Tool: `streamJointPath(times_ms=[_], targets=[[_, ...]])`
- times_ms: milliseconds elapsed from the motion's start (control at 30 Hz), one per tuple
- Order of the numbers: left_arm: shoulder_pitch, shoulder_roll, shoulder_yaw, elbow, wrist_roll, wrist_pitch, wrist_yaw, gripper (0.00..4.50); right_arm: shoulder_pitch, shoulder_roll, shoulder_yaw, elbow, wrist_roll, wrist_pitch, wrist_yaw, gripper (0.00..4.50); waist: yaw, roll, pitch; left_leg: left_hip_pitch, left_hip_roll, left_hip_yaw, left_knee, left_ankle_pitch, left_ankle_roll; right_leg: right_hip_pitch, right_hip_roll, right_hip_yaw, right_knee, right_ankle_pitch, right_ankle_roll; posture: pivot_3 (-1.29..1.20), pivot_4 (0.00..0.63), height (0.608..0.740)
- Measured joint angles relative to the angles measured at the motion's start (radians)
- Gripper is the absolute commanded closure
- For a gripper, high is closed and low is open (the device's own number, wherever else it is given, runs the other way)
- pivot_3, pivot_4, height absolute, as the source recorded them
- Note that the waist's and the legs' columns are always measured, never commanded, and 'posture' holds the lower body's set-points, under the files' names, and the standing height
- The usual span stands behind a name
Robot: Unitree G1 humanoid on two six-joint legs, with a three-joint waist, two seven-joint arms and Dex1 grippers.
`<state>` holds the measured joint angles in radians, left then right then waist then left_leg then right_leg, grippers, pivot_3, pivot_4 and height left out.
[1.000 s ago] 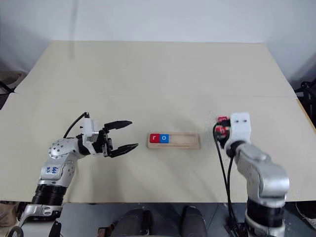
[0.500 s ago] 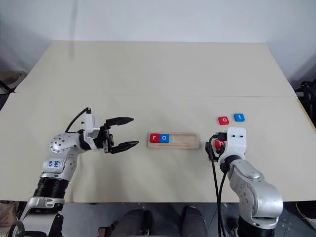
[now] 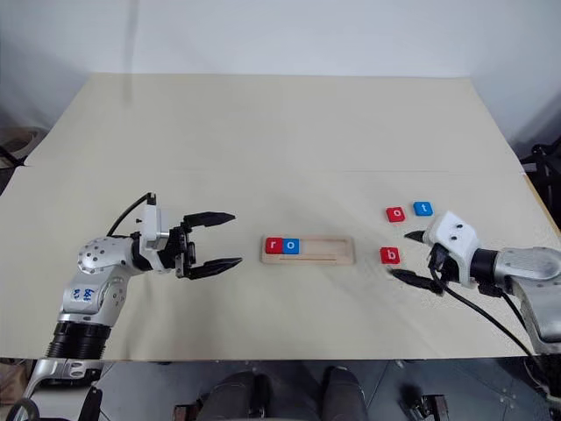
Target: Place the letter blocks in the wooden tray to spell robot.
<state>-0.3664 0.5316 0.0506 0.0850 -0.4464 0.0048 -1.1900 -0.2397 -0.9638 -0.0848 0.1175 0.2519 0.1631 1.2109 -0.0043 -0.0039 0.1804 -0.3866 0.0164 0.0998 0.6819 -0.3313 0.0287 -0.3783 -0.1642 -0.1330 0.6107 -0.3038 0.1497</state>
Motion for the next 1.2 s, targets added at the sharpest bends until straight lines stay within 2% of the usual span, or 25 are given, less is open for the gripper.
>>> streamJointPath(times_ms=[100,267,367,600,633,767,933,1067,1200], targets=[[0.017,0.0,-0.003,-0.009,0.0,0.009,-0.003,0.0,-0.144,0.005,0.073,0.211,-0.055,-0.14,0.086,0.02,0.0,0.0,0.0,0.0,0.0,-0.001,0.001,0.0,0.0,0.0,0.0,-0.001,0.0,0.0,0.0,0.0,0.15,0.74],[0.031,0.001,-0.01,-0.038,0.0,0.018,-0.004,0.0,-0.284,0.047,0.135,0.413,-0.112,-0.252,0.134,0.02,0.004,0.0,0.0,-0.001,0.0,-0.003,0.001,0.0,0.0,0.002,0.0,-0.003,0.0,0.0,0.0,0.0,0.15,0.74],[0.032,0.003,-0.011,-0.039,0.0,0.027,-0.005,0.0,-0.303,0.066,0.154,0.459,-0.117,-0.273,0.16,0.61,0.004,0.0,0.0,-0.001,0.0,-0.003,0.002,0.0,0.0,0.002,-0.001,-0.003,0.0,0.0,0.0,0.0,0.15,0.74],[0.041,0.016,-0.011,-0.047,0.0,0.029,-0.005,0.0,-0.306,0.071,0.162,0.467,-0.116,-0.271,0.213,2.91,0.002,0.0,0.0,-0.001,0.0,-0.003,0.002,0.0,0.0,0.002,0.0,-0.003,0.0,0.0,0.0,0.0,0.15,0.74],[0.042,0.016,-0.011,-0.047,0.0,0.029,-0.005,0.0,-0.306,0.071,0.162,0.467,-0.117,-0.271,0.213,3.03,0.002,0.0,0.0,0.0,0.0,-0.003,0.002,0.0,0.0,0.002,0.0,-0.003,0.0,0.0,0.0,0.0,0.15,0.74],[0.046,0.016,-0.011,-0.048,0.0,0.029,-0.003,0.0,-0.309,0.077,0.162,0.428,-0.112,-0.227,0.216,3.03,0.002,0.0,0.0,-0.001,0.001,-0.003,0.002,0.0,0.0,0.002,0.0,-0.003,0.0,0.0,0.0,0.0,0.15,0.74],[0.051,0.016,-0.011,-0.048,0.0,0.028,0.0,0.0,-0.355,0.116,0.178,0.246,-0.071,-0.077,0.23,3.03,0.0,0.001,0.0,-0.001,0.001,-0.004,0.002,0.0,-0.001,0.002,0.0,-0.003,0.0,0.0,0.0,0.0,0.15,0.74],[0.055,0.016,-0.011,-0.048,0.0,0.027,0.008,0.0,-0.428,0.186,0.236,0.137,-0.066,0.044,0.216,3.03,0.001,0.001,0.0,-0.001,0.001,-0.004,0.002,0.0,-0.001,0.002,0.0,-0.003,0.001,0.0,0.0,0.0,0.15,0.74],[0.065,0.016,-0.011,-0.054,0.0,0.027,0.018,0.0,-0.486,0.263,0.314,0.121,-0.104,0.086,0.173,3.03,0.004,0.001,0.0,-0.001,0.001,-0.005,0.002,0.0,-0.001,0.001,-0.001,-0.003,0.001,0.0,0.0,0.0,0.15,0.74]])
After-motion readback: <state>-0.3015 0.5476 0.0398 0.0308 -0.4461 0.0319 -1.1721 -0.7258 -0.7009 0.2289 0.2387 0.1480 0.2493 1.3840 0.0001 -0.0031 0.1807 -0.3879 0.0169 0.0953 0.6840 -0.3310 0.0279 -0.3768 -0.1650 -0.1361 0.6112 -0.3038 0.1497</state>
